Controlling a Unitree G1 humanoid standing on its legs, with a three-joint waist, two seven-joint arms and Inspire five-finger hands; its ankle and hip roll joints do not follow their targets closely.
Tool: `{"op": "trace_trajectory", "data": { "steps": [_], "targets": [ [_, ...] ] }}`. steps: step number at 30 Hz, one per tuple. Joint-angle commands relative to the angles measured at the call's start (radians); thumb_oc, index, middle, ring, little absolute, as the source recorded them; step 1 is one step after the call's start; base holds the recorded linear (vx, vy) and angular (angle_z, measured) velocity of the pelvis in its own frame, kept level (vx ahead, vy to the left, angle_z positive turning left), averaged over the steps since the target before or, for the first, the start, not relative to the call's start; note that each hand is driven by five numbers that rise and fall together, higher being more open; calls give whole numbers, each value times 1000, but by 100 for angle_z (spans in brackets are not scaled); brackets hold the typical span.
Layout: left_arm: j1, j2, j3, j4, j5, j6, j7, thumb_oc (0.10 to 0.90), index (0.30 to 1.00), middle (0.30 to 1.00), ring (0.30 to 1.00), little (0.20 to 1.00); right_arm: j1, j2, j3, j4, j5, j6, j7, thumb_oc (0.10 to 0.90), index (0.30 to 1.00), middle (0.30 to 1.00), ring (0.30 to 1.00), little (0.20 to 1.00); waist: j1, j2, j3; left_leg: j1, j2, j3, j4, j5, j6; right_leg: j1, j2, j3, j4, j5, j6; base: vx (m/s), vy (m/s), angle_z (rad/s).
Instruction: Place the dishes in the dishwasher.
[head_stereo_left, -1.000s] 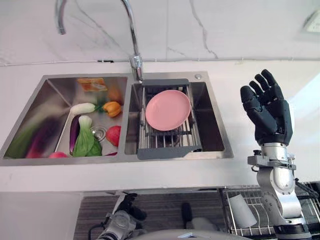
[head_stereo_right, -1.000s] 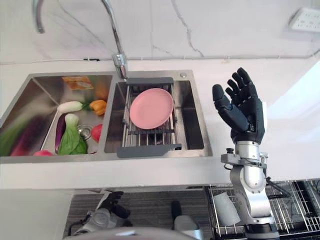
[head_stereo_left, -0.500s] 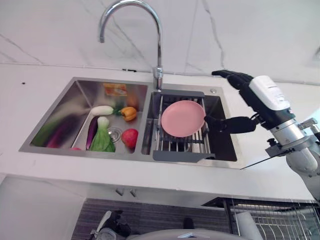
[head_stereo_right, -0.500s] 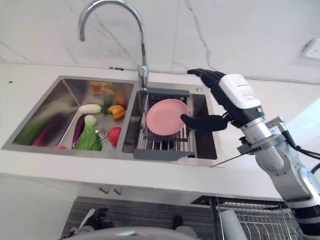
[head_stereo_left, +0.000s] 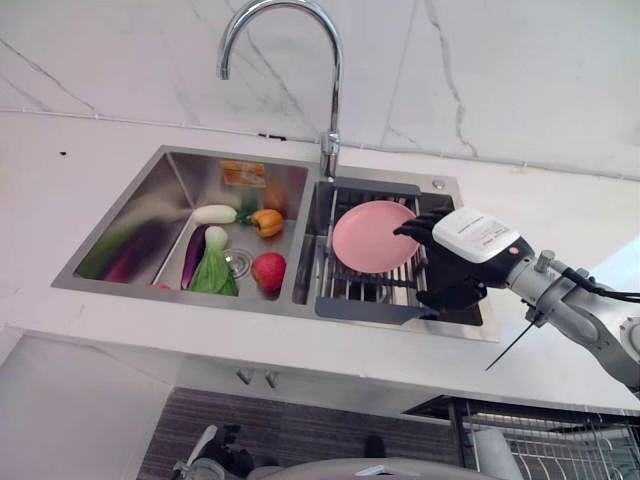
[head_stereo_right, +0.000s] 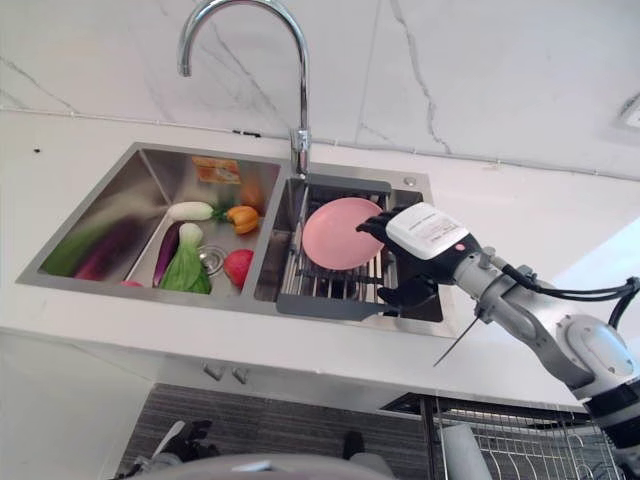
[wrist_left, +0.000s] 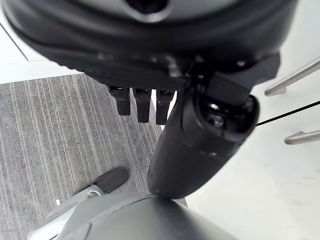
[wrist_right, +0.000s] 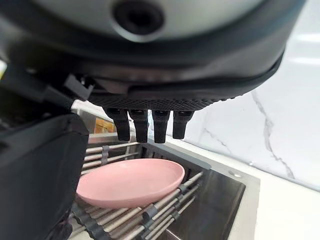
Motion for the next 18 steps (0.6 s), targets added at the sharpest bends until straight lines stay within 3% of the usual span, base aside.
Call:
{"op": "trace_trajectory", "data": {
  "steps": [1, 11, 18],
  "targets": [
    [-44, -8, -41, 91, 21, -10, -14, 800, 900, 900, 900, 900, -165, -22, 2, -11, -106, 35, -125, 800, 900, 900, 900, 900, 31, -30, -24, -27, -3, -32, 7, 45, 3, 42, -102, 14, 121, -112, 90, 0, 0, 0],
    [-39, -19, -39, 88, 25, -11, 6, 800, 900, 900, 900, 900, -149, 149, -40, 28, -185, 96, -225, 800, 900, 900, 900, 900, 43, -22, -22, -32, -7, -46, 7, 45, 7, 51, -107, 1, 112, -115, 87, 3, -1, 2],
    [-41, -21, -47, 90, 27, -16, 12, 800, 900, 900, 900, 900, -152, 170, -41, 61, -219, 121, -262, 800, 900, 900, 900, 900, 58, -27, -24, -42, -11, -64, 7, 48, 6, 61, -108, -12, 100, -113, 86, 5, 0, 6]
  ]
}}
